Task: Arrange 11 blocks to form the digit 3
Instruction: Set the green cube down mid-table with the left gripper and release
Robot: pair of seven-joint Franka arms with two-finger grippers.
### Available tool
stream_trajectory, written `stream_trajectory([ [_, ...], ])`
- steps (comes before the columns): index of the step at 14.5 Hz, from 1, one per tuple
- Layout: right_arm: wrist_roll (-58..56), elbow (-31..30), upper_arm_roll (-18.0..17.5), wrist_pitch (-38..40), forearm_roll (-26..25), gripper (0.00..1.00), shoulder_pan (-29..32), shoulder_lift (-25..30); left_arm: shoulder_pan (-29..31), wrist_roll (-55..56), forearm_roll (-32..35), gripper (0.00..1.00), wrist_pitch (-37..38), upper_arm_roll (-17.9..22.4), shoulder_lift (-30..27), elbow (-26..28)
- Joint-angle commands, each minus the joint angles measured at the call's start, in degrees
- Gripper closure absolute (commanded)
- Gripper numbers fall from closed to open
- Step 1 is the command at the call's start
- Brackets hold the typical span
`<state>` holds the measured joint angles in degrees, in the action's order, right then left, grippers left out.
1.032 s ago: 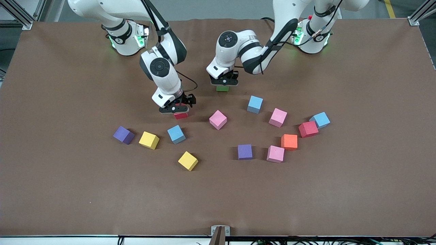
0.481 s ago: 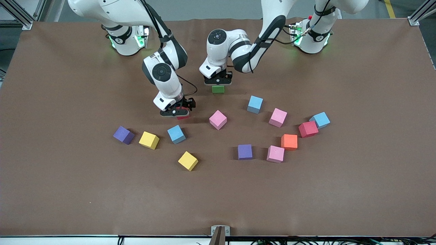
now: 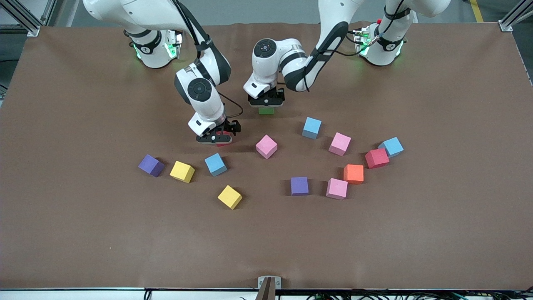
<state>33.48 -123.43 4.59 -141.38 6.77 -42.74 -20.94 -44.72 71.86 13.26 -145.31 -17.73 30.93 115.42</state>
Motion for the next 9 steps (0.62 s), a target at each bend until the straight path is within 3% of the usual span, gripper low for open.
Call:
stream_trajectory([
  [1, 0.6, 3.6, 0.2, 7.4, 0.8, 0.0, 0.3, 1.3, 0.3, -1.0, 0.8, 0.0, 3.3, 0.0, -1.9, -1.0],
  [4, 0.6, 4.2, 0.3, 8.1, 0.5, 0.0, 0.4, 1.1, 1.7, -7.4, -3.2, 0.0, 6.8, 0.0, -5.9, -0.9],
  [9, 0.7, 3.6, 0.4, 5.9, 0.0, 0.0, 0.4, 0.0, 9.3, -22.0, -3.5, 0.0, 9.9, 0.2, -9.8, 0.4],
])
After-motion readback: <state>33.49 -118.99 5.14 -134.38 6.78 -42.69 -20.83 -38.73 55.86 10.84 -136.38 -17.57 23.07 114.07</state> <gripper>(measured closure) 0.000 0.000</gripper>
